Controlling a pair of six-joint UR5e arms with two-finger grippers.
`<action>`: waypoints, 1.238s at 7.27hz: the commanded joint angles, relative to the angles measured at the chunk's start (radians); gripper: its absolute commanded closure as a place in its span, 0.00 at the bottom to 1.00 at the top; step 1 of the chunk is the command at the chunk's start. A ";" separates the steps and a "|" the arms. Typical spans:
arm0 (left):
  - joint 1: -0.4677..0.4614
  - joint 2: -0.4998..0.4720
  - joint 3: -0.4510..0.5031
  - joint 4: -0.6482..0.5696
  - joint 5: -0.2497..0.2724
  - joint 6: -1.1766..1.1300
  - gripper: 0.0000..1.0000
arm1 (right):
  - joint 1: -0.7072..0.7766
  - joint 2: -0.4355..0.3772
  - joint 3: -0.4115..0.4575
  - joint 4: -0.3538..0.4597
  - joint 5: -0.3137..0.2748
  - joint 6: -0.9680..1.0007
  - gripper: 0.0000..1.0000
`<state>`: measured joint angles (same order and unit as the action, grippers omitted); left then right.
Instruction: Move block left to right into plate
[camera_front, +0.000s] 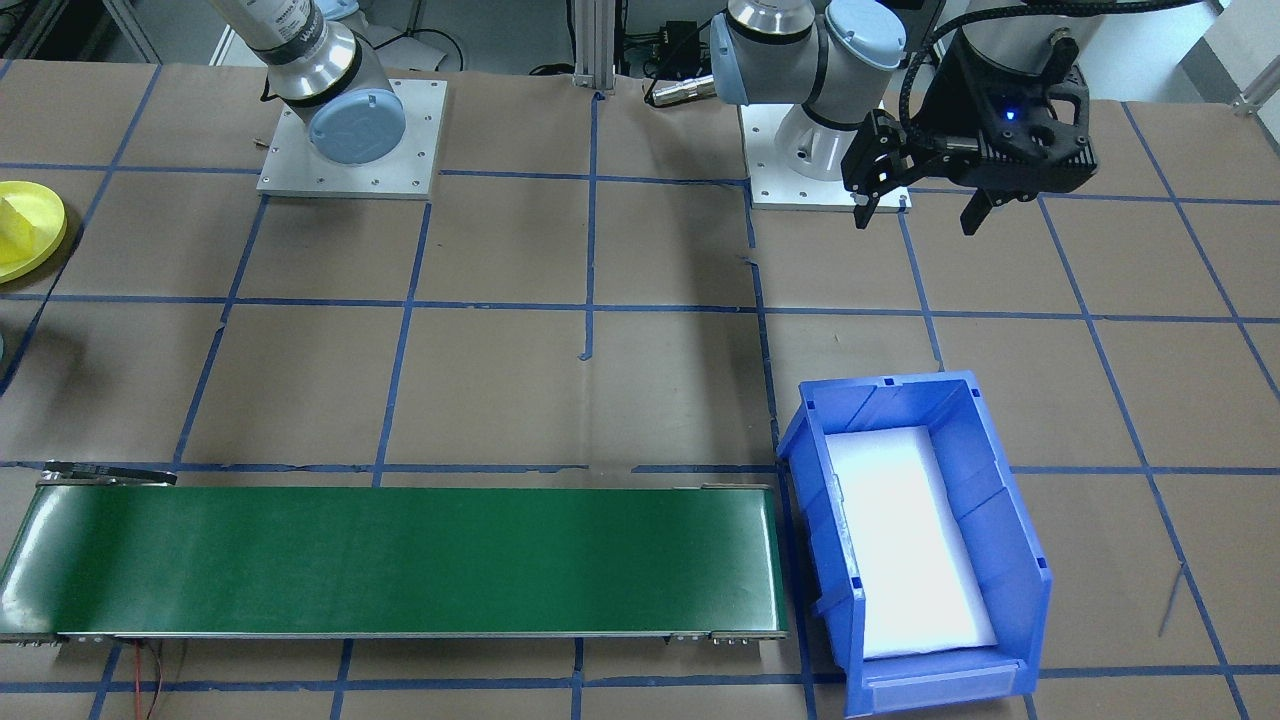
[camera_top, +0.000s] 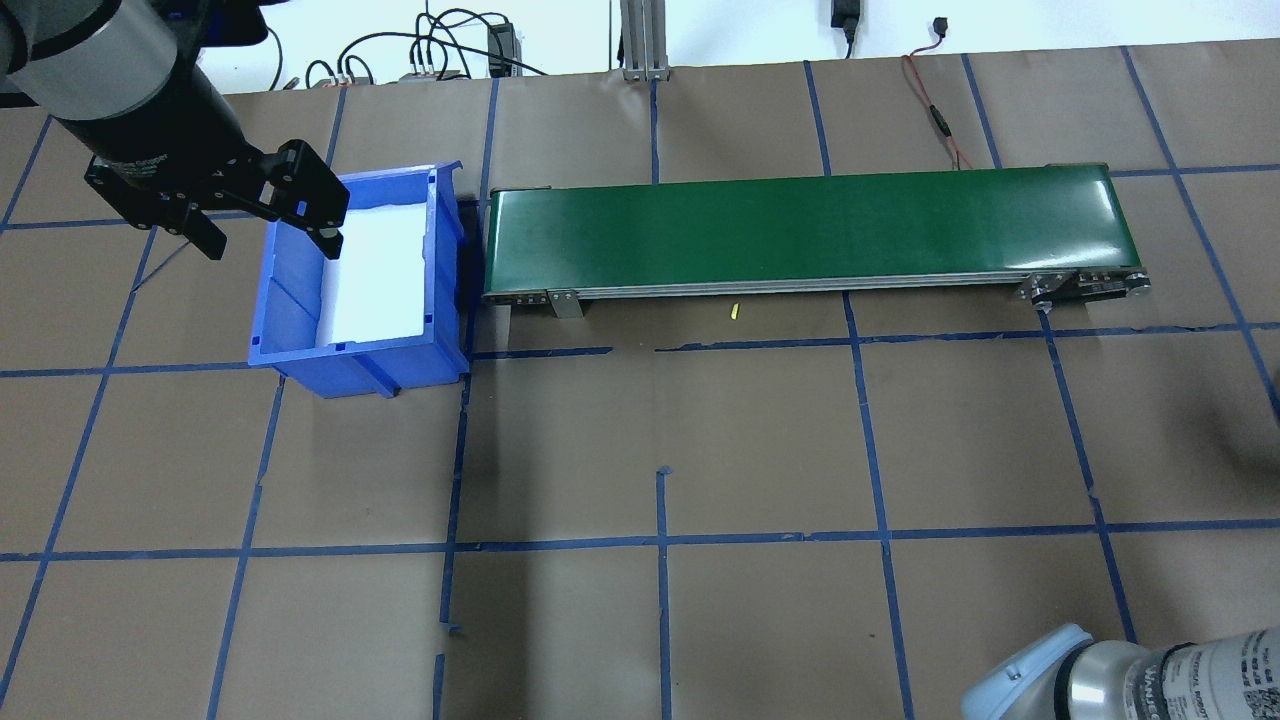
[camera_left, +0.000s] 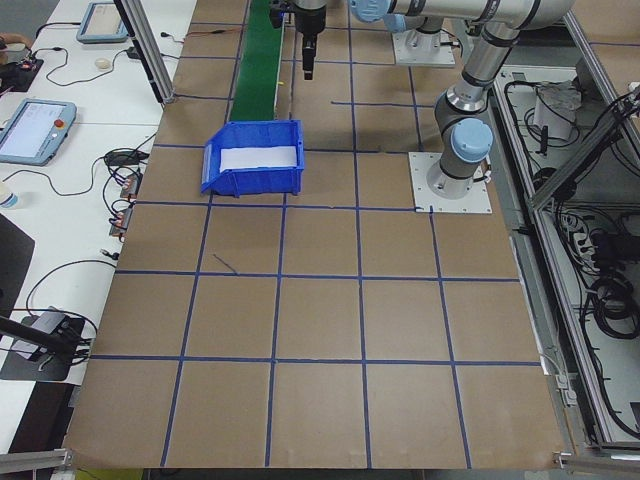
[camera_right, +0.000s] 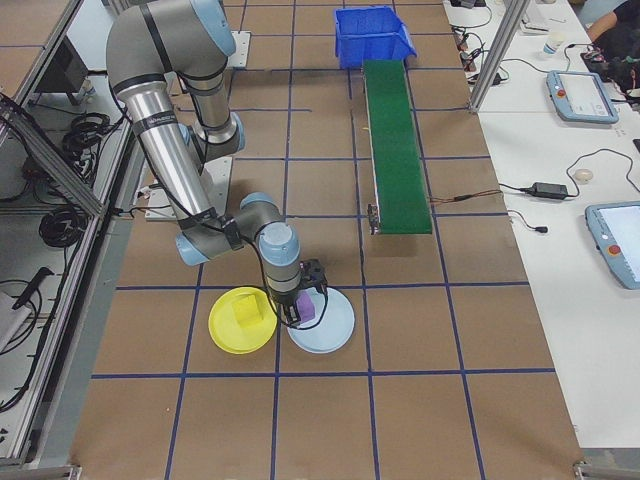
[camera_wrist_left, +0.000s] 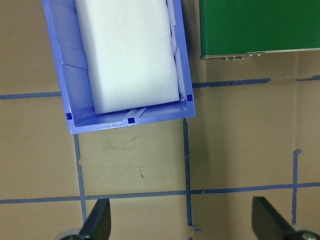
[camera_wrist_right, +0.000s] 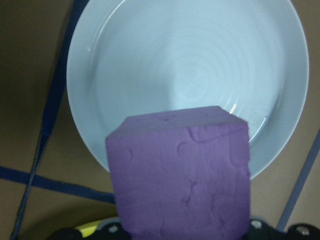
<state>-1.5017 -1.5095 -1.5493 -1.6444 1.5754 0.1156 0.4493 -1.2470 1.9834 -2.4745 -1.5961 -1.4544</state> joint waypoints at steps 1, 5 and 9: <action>0.000 0.000 0.000 0.000 0.000 -0.001 0.00 | 0.017 0.014 -0.027 -0.014 0.094 0.029 0.00; 0.000 0.000 0.000 0.000 0.000 -0.001 0.00 | 0.112 -0.041 -0.043 0.055 0.085 0.077 0.00; 0.000 0.000 0.000 0.000 0.000 -0.001 0.00 | 0.435 -0.291 -0.164 0.493 -0.002 0.577 0.00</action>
<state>-1.5019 -1.5093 -1.5493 -1.6440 1.5752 0.1150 0.7608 -1.4615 1.8724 -2.0990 -1.5380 -1.0452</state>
